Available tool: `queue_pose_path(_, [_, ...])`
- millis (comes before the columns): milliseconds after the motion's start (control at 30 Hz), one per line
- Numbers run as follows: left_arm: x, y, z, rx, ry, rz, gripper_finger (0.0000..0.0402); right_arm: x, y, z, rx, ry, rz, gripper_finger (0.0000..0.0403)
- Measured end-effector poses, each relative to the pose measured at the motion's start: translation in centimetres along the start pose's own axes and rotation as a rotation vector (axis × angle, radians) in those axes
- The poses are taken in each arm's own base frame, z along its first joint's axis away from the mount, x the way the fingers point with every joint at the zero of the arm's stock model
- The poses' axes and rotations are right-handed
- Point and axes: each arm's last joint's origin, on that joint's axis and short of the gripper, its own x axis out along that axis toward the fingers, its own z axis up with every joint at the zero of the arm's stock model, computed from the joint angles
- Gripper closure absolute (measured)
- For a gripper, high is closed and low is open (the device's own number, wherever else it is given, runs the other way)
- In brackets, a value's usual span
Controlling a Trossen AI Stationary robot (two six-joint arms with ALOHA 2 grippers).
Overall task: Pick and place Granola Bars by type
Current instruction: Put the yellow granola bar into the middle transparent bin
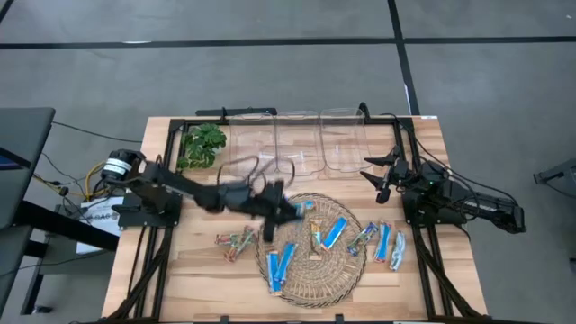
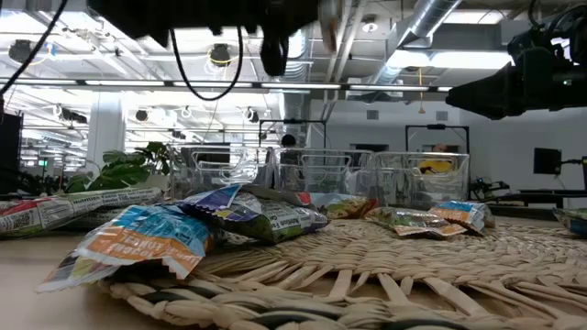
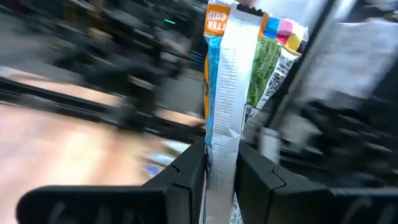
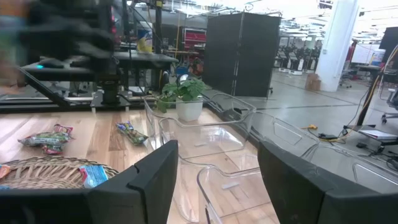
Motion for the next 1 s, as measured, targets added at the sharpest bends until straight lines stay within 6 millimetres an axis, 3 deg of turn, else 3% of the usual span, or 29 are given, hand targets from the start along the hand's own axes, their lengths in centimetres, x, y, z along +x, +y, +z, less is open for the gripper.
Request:
queue_pose_path(267, [-1.8, 9.9, 3.3, 0.075, -0.112, 0.387, 0.0333, 0.0, 0.0, 0.0, 0.000, 0.000, 0.000, 0.0188])
queue_pose_path(467, [-4.0, 14.7, 4.9, 0.072, -0.165, 0.562, 0.0333, 0.0, 0.0, 0.0, 0.000, 0.000, 0.000, 0.0188])
queue_pose_path(633, [-4.8, 16.2, 5.4, 0.075, -0.176, 0.620, 0.0333, 0.0, 0.0, 0.0, 0.000, 0.000, 0.000, 0.0188])
queue_pose_path(867, [-4.8, 16.3, 5.2, 0.099, -0.142, 0.613, 0.0333, 0.0, 0.0, 0.0, 0.000, 0.000, 0.000, 0.0188])
queue_pose_path(1000, [-4.3, 15.9, 4.5, 0.193, 0.021, 0.535, 0.0333, 0.0, 0.0, 0.0, 0.000, 0.000, 0.000, 0.0188])
